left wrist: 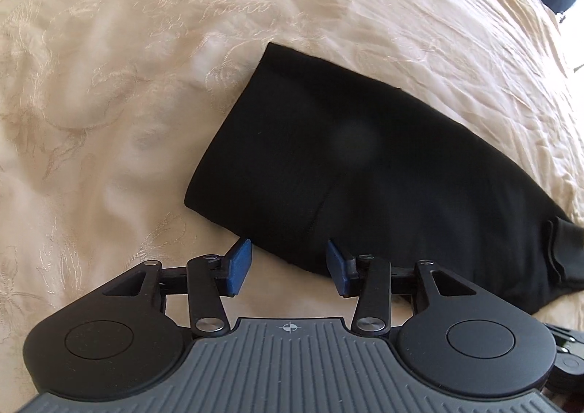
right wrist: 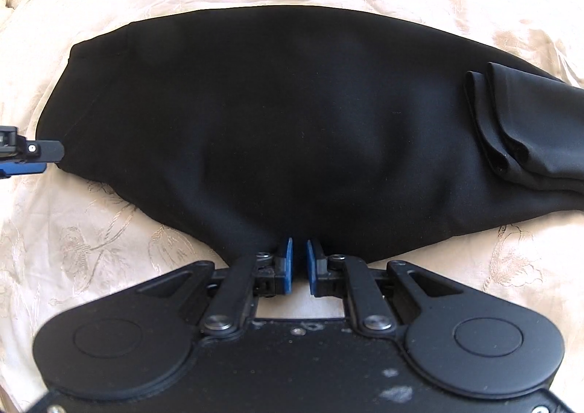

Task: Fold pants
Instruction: 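Grasp the trouser bundle end with the left gripper while the right gripper presses its middle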

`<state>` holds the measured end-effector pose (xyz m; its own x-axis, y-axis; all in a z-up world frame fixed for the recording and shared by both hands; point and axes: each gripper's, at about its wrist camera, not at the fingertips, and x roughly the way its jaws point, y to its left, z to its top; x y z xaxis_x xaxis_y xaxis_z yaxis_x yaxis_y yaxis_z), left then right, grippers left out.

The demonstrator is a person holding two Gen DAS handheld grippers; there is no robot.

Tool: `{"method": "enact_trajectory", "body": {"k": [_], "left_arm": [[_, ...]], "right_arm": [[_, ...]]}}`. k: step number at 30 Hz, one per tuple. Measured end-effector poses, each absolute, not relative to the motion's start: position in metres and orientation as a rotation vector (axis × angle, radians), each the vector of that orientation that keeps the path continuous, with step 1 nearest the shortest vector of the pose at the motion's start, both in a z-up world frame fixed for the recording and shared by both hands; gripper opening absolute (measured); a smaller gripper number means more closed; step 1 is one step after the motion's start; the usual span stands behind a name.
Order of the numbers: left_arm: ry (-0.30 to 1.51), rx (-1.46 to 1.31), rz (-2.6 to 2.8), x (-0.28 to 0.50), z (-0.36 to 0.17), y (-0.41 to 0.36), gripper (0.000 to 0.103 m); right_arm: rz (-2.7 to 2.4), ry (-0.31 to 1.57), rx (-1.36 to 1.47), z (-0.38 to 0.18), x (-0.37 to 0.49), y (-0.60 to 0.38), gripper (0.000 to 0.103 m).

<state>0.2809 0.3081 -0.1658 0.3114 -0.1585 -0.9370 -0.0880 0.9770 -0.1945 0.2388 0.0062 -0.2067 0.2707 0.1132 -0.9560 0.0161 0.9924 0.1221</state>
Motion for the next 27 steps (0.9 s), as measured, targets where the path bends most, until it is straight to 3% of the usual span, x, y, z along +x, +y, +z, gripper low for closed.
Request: {"method": "enact_trajectory", "body": {"k": [6, 15, 21, 22, 24, 26, 27], "left_arm": [[1.268, -0.366, -0.045, 0.284, -0.191, 0.325, 0.062], [1.171, -0.419, -0.057, 0.289, -0.201, 0.314, 0.099], [1.165, -0.43, 0.026, 0.299, -0.205, 0.302, 0.102], [1.169, -0.438, 0.041, 0.299, -0.204, 0.302, 0.1], [1.17, -0.418, 0.073, 0.303, -0.2, 0.298, 0.083], [1.153, -0.421, 0.04, 0.301, -0.191, 0.3, 0.047], [1.149, -0.428, 0.013, 0.301, -0.187, 0.3, 0.04]], "right_arm": [[0.06, 1.308, 0.122, -0.205, 0.244, 0.005, 0.012], [0.068, 1.314, 0.115, -0.206, 0.247, 0.001, 0.011], [0.072, 1.319, 0.114, -0.204, 0.249, 0.003, 0.011], [0.072, 1.317, 0.115, -0.203, 0.249, 0.003, 0.011], [0.068, 1.314, 0.117, -0.202, 0.247, 0.005, 0.011], [0.063, 1.309, 0.117, -0.202, 0.246, 0.006, 0.011], [0.061, 1.308, 0.115, -0.202, 0.245, 0.006, 0.011]]}}
